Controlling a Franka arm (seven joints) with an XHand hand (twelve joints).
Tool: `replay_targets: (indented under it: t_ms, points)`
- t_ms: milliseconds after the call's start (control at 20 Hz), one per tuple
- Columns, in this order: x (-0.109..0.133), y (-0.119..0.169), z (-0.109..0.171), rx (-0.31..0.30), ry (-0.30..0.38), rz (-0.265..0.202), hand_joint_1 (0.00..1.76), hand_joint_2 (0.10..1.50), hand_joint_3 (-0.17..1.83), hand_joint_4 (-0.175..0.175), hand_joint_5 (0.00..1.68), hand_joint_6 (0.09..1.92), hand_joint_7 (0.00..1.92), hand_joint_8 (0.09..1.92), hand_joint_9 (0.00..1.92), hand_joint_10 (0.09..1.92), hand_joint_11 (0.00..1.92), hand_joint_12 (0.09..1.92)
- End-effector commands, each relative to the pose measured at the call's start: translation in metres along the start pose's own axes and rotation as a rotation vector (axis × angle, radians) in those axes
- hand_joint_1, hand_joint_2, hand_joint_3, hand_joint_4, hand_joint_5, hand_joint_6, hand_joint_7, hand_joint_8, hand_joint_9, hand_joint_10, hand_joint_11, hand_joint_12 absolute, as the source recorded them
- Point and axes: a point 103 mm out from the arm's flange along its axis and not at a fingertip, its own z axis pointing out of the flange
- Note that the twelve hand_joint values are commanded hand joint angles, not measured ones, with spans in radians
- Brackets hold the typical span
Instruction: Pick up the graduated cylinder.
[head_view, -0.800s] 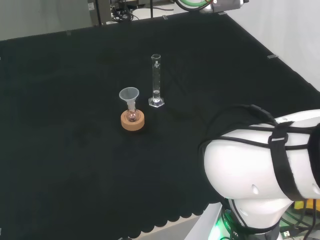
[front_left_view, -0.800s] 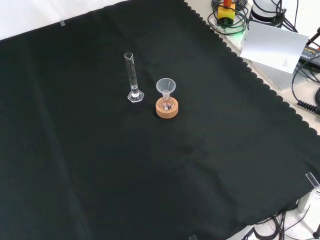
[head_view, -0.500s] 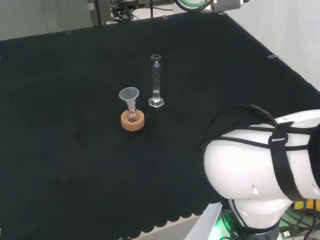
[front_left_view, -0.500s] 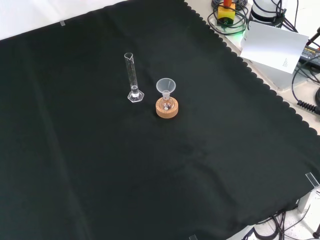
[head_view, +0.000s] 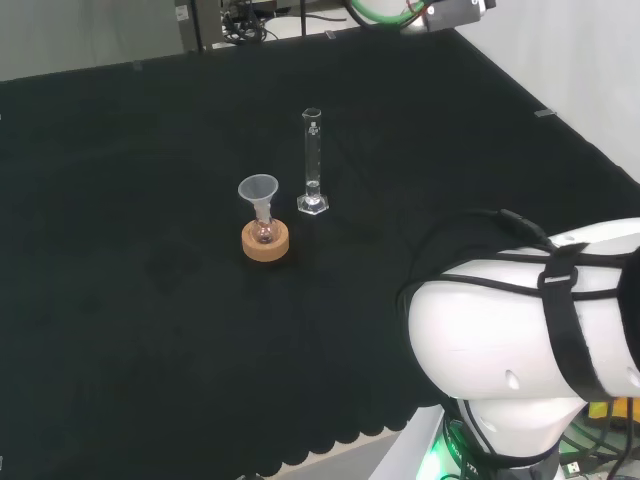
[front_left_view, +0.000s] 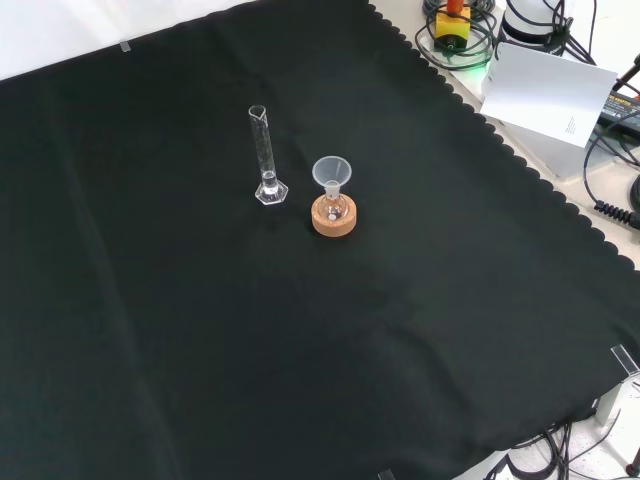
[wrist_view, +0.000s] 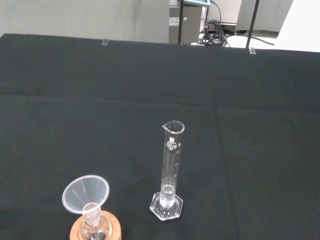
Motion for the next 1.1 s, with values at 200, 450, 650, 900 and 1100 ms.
replay_targets:
  t_ms: [200,450,650,900,1100]
  points:
    - [-0.006,0.013,0.035,0.033,-0.007,0.056,0.0,1.24,0.33,-0.032,0.28,0.09,0.05,0.56,0.2,0.68,0.12,1.39]
    - [-0.026,0.037,0.065,0.035,0.045,0.043,0.03,1.23,0.31,-0.035,0.3,0.09,0.09,0.58,0.23,0.69,0.14,1.39]
    - [-0.046,0.062,0.091,0.007,0.085,0.029,0.13,1.21,0.28,-0.042,0.32,0.09,0.13,0.61,0.28,0.7,0.16,1.39]
    - [-0.079,0.09,0.125,-0.021,0.175,0.044,0.39,1.1,0.23,-0.055,0.37,0.09,0.21,0.67,0.39,0.71,0.21,1.39]
    - [-0.086,0.104,0.154,-0.025,0.242,0.038,0.55,1.01,0.21,-0.061,0.41,0.09,0.26,0.7,0.44,0.69,0.25,1.37]
